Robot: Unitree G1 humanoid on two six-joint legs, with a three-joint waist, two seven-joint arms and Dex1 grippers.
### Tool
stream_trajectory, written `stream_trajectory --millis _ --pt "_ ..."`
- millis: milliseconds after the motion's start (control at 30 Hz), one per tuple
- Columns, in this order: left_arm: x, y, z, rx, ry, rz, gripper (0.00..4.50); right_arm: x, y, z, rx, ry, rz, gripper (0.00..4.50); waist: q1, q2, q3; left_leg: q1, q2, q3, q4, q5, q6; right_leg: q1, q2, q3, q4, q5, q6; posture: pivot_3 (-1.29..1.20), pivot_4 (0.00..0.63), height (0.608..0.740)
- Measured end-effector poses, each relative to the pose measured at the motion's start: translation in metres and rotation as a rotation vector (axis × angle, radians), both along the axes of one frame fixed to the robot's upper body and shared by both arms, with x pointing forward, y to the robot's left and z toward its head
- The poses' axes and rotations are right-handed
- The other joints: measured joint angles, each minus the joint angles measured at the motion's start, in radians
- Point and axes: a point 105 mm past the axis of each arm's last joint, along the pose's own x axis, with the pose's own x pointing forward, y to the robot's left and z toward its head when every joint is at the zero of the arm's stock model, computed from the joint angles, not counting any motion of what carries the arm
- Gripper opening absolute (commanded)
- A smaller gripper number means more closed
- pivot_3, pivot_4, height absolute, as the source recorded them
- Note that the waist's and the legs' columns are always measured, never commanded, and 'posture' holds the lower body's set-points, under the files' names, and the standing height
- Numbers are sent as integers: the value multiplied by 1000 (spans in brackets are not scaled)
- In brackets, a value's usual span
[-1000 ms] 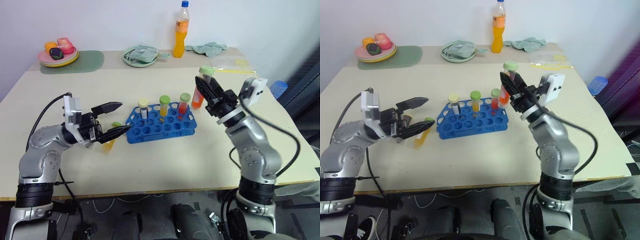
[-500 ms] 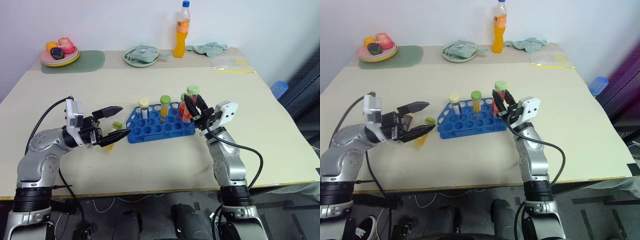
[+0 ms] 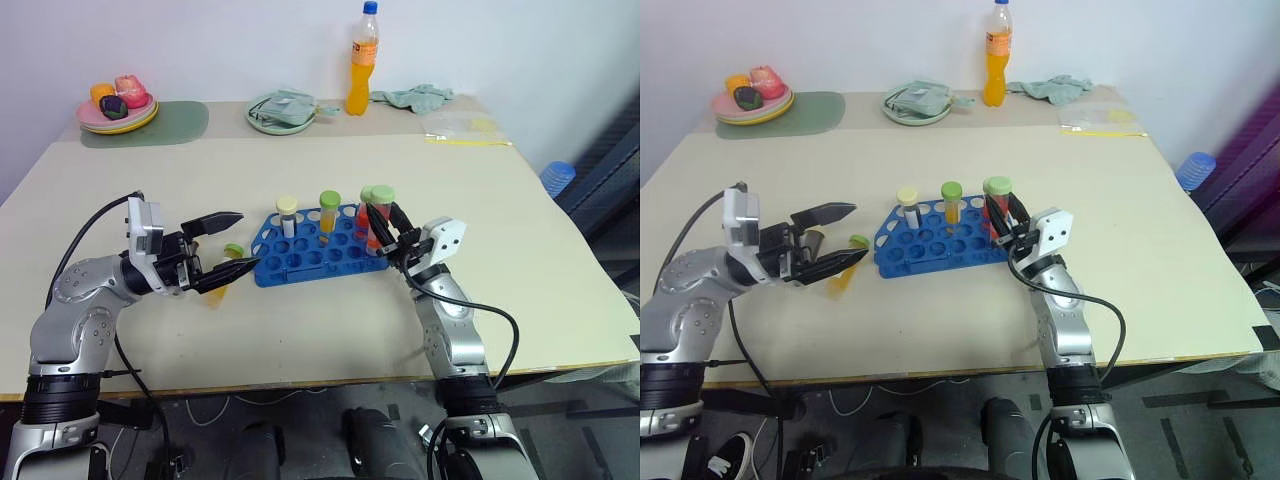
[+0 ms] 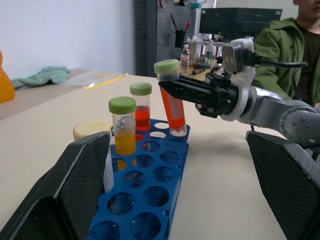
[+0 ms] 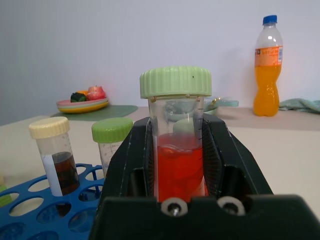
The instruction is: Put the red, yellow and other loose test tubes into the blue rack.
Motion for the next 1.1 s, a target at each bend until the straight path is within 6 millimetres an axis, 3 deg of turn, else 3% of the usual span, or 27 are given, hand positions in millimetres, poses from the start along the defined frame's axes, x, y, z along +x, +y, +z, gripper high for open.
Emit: stream_trajectory --millis 433,467,500,633,667,867,1100 --pt "0 3 -1 7 6 -4 4500 0 -2 -8 9 14 -22 816 0 0 0 0 0 0 0 0 0 0 0 0 0 0 0 0 150 740" --pt "0 4 -2 7 7 -3 4500 0 -2 -9 10 16 -19 1850 0 0 0 0 0 0 0 0 0 0 0 0 0 0 0 0 150 740" --pt "0 5 -3 7 9 -3 4500 0 -2 -9 14 17 -16 2148 0 0 0 0 0 0 0 0 0 0 0 0 0 0 0 0 150 740" --pt "0 6 -3 9 1 -6 4500 -1 -2 -10 18 20 -1 4176 0 0 0 0 0 0 0 0 0 0 0 0 0 0 0 0 150 740" --pt "0 6 -3 8 0 -6 4500 -1 -2 -10 17 19 -2 4424 0 0 0 0 0 0 0 0 0 0 0 0 0 0 0 0 150 740" --pt "-1 8 -7 8 13 -7 4500 -1 -7 -8 -9 13 -4 4424 0 0 0 0 0 0 0 0 0 0 0 0 0 0 0 0 150 740" --pt "-9 17 -12 24 46 29 4500 -14 -36 35 -12 -19 84 4424 4 0 0 0 0 0 0 0 0 1 -1 0 0 0 0 0 150 740"
